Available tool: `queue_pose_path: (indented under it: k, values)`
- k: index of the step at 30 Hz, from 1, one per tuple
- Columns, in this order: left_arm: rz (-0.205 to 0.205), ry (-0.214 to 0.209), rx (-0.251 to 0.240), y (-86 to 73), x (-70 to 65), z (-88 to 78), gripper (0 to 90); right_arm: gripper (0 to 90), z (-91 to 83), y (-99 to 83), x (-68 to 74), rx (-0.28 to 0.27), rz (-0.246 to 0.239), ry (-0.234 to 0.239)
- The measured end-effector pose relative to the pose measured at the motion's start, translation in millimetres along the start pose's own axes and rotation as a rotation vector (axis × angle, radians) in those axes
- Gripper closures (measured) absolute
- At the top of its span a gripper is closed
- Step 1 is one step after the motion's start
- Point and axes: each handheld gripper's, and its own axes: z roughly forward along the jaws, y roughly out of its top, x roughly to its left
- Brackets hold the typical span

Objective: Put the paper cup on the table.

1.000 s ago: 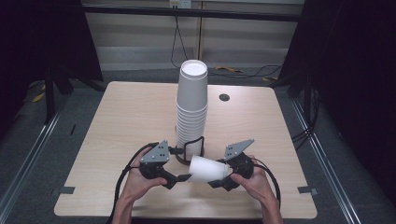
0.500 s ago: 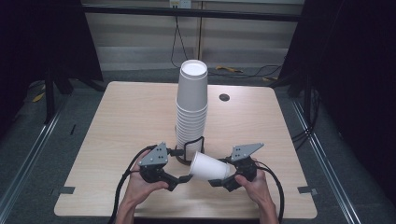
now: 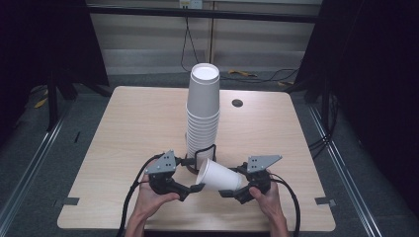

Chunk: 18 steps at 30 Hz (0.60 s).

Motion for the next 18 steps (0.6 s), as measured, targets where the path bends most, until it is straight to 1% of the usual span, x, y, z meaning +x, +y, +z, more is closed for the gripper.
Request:
queue_pose_path:
  k: [2, 4, 6, 7, 9, 10, 12, 13, 16, 18]
  values:
    - [-0.004, -0.015, -0.004, -0.8, 0.9, 1.0, 15.1, 21.8, 0.4, 0.0, 0.6, -0.004, -0.002, -0.001]
    - [-0.002, -0.015, 0.000, -0.8, 1.4, 1.5, 14.8, 21.7, 0.8, 0.1, 0.6, -0.009, -0.008, 0.002]
    - [-0.005, -0.011, -0.003, -1.3, 1.7, 3.0, 11.9, 21.8, 0.8, 0.6, 0.7, -0.014, -0.013, 0.006]
    - [-0.006, -0.012, 0.001, -2.2, 2.0, 5.1, 7.5, 21.8, 0.7, 1.4, 1.1, -0.017, -0.018, 0.009]
    - [-0.003, -0.009, 0.011, -2.4, 2.0, 6.4, 6.3, 21.8, 1.2, 2.5, 1.6, -0.013, -0.027, 0.006]
    - [-0.009, -0.030, 0.016, -3.4, 2.9, 9.0, 6.3, 21.8, 1.4, 2.9, 1.8, -0.010, -0.028, 0.007]
    - [-0.009, -0.034, 0.017, -3.6, 3.3, 9.8, 6.4, 21.8, 1.7, 3.3, 2.1, -0.008, -0.029, 0.011]
    - [-0.008, -0.035, 0.025, -3.2, 3.1, 9.9, 6.4, 21.8, 1.7, 3.7, 2.6, -0.006, -0.033, 0.008]
    - [-0.018, -0.037, 0.016, -3.2, 3.5, 12.2, 2.0, 21.8, 2.4, 4.9, 4.2, -0.005, -0.044, 0.012]
    - [-0.026, -0.057, 0.011, -3.1, 4.9, 12.6, 1.5, 21.8, 3.6, 6.0, 5.2, -0.008, -0.049, 0.009]
